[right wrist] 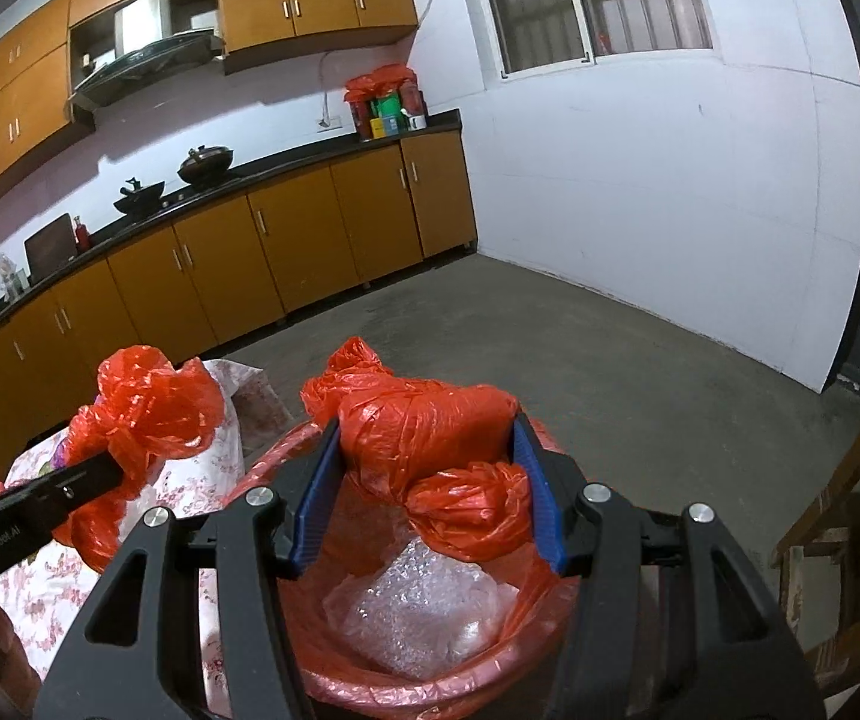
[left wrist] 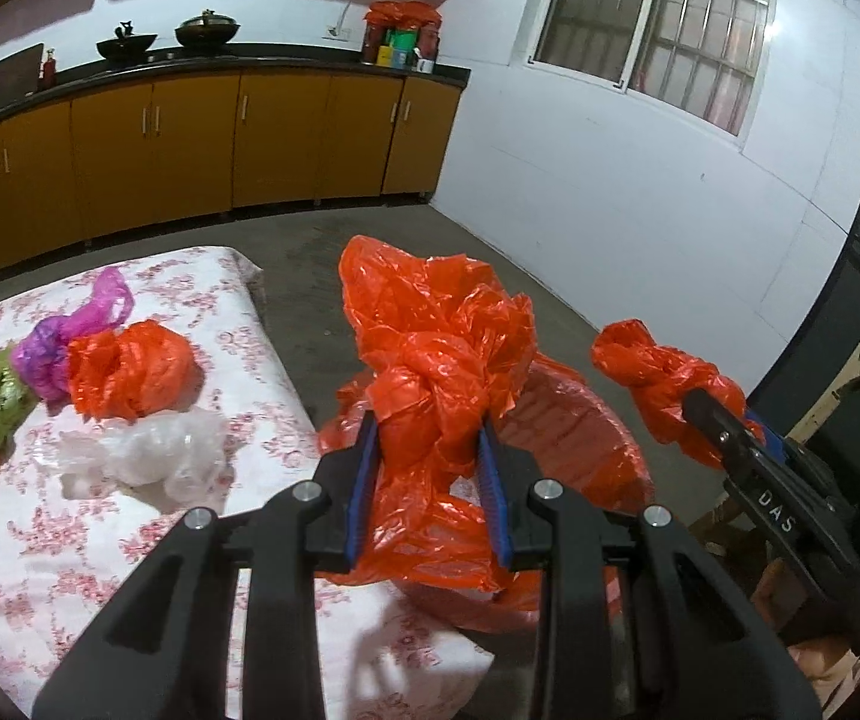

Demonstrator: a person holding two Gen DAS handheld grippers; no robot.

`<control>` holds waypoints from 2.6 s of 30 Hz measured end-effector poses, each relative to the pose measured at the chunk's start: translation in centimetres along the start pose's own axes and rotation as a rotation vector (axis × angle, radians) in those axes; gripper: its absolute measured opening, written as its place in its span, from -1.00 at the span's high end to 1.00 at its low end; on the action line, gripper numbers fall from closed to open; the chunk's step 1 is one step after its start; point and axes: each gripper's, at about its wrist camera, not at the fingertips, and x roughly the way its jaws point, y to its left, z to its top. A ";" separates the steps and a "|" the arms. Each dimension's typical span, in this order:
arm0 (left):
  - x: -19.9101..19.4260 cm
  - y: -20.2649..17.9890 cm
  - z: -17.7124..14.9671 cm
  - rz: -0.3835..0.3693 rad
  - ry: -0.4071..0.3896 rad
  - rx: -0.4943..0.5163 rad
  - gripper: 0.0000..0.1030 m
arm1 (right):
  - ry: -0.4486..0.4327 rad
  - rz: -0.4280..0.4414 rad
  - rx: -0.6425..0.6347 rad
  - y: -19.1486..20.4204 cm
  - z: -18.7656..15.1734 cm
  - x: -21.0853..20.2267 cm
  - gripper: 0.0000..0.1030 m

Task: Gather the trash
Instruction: 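Carry the red and orange bags over the orange basket and open both tools, then move both tools back over the bed toward the clear plastic bag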

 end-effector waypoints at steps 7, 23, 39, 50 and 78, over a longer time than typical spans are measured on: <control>1.6 -1.0 -0.1 -0.038 0.021 0.002 0.39 | 0.005 0.000 0.035 -0.4 0.1 0.3 -0.07; 6.0 -0.8 -1.3 -0.052 0.124 -0.036 0.04 | 0.041 0.073 0.142 -3.5 0.5 1.8 -0.50; 2.2 4.9 -3.6 0.230 0.051 -0.002 -0.48 | 0.039 -0.063 -0.039 -0.3 -0.1 1.0 -0.84; -4.1 13.6 -6.2 0.424 -0.022 -0.073 -0.66 | 0.053 0.097 -0.166 8.1 -1.0 1.2 -0.84; -13.8 29.8 -10.5 0.682 -0.093 -0.360 -0.71 | 0.228 0.307 -0.552 28.7 -8.7 9.9 -0.82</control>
